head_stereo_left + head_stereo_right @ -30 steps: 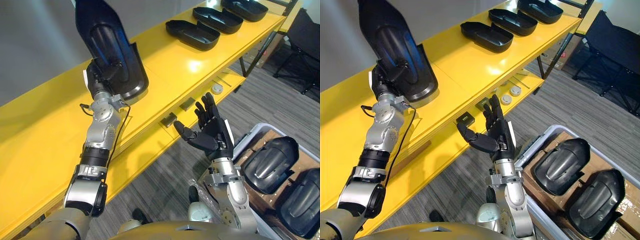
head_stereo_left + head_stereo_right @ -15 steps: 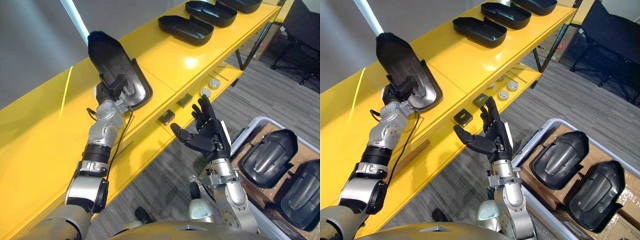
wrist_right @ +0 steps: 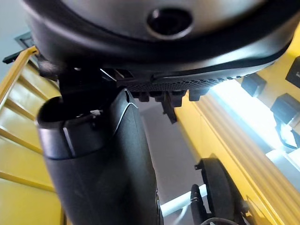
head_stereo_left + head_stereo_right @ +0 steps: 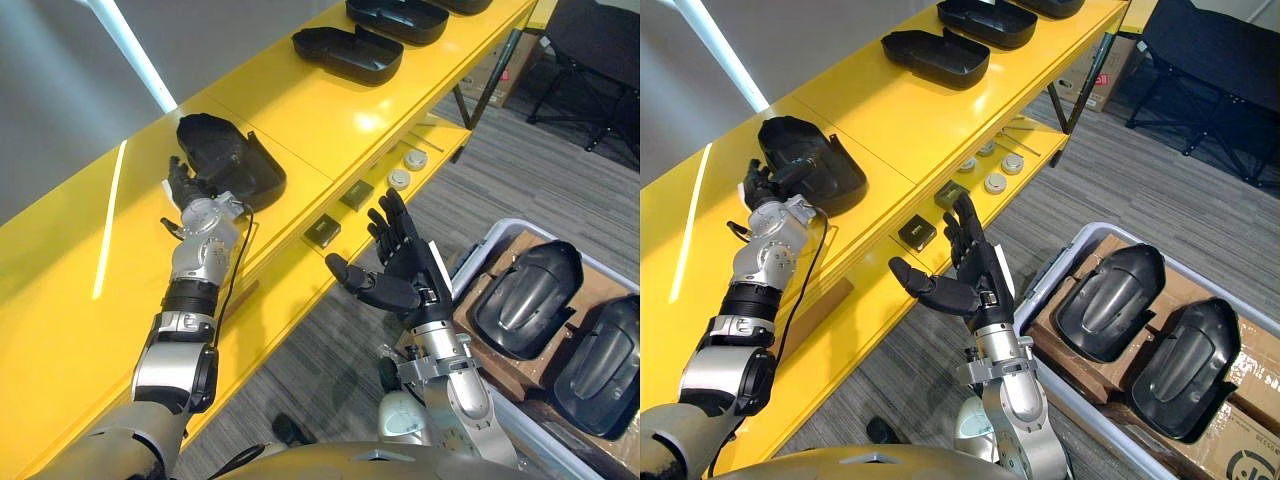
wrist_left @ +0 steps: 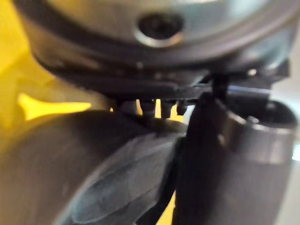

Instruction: Walk over and take three plastic housings, then place them on the shelf

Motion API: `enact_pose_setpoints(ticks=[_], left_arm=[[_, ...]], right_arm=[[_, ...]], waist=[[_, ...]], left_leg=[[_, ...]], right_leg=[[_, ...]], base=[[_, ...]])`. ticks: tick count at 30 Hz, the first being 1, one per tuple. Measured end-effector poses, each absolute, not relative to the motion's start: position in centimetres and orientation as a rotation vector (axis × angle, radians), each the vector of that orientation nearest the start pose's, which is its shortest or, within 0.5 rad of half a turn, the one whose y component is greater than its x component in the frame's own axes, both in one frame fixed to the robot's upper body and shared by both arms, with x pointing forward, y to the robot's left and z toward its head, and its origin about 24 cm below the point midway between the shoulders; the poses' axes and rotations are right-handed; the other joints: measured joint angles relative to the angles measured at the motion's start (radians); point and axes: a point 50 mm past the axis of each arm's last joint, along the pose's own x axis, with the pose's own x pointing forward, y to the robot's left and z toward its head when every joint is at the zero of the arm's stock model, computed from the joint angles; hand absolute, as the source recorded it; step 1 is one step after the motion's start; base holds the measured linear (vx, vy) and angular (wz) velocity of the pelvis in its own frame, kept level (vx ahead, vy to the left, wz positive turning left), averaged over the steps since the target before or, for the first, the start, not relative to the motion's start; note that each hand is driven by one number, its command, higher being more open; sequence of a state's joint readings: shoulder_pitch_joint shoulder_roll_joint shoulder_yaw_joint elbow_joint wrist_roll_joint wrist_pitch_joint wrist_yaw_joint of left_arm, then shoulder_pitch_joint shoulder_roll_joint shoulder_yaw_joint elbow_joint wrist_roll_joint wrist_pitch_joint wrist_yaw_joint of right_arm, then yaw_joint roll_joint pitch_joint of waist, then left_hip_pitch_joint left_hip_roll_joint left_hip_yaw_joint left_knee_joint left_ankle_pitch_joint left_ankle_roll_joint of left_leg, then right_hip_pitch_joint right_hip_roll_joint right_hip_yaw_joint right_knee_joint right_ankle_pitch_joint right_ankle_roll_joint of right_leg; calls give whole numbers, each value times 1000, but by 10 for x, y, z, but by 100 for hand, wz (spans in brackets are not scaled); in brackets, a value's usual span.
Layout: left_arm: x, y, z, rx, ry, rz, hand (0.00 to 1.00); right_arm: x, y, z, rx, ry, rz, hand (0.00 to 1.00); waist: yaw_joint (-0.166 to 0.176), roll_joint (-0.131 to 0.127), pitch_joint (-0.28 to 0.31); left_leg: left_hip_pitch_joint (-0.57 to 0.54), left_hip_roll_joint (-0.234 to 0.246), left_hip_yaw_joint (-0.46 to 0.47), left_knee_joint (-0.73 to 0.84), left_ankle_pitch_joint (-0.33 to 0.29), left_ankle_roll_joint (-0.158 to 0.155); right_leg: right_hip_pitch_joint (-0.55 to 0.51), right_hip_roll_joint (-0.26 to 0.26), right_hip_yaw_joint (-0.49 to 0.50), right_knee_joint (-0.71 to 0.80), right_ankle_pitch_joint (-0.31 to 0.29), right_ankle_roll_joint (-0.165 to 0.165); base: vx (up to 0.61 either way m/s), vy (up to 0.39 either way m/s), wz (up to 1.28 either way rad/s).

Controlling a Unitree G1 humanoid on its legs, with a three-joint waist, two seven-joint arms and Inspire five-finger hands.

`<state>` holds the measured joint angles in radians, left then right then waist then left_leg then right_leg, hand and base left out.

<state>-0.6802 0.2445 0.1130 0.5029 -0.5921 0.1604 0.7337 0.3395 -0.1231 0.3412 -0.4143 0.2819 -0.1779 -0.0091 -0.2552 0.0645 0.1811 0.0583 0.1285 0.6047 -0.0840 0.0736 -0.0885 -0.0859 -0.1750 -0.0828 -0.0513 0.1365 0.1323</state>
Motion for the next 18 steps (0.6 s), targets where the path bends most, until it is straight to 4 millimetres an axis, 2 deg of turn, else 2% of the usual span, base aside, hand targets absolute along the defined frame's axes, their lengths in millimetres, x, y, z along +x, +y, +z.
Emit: enact_pose_setpoints(ticks=[5, 12, 15, 18], left_arm=[[365, 215, 130, -472, 65, 713, 100], [365, 216, 133, -484, 33, 709, 100], [368, 214, 135, -504, 12, 617, 100], [370, 203, 139, -452, 0, 478, 100]], right_arm=[[177, -105, 83, 299, -202, 264, 100], [174, -100, 80, 273, -175, 327, 100], [175, -100, 81, 221, -188, 331, 100], [179, -101, 85, 84, -230, 336, 100]], waist=[[1, 3, 30], [1, 8, 39], [3, 9, 40], [9, 9, 40]], left_leg=[[-1, 4, 1, 0, 2, -3], [-1, 3, -10, 1, 2, -3], [2, 2, -25, 1, 3, -3], [4, -5, -49, 1, 8, 0]], right_leg=[[-1, 3, 0, 4, 0, 0], [4, 2, -10, 5, 0, 0], [15, 0, -22, 4, -1, -1], [33, -3, -43, 3, -2, -2]], base=[[-1, -19, 1], [1, -10, 3], [-13, -21, 13], [-18, -11, 20]])
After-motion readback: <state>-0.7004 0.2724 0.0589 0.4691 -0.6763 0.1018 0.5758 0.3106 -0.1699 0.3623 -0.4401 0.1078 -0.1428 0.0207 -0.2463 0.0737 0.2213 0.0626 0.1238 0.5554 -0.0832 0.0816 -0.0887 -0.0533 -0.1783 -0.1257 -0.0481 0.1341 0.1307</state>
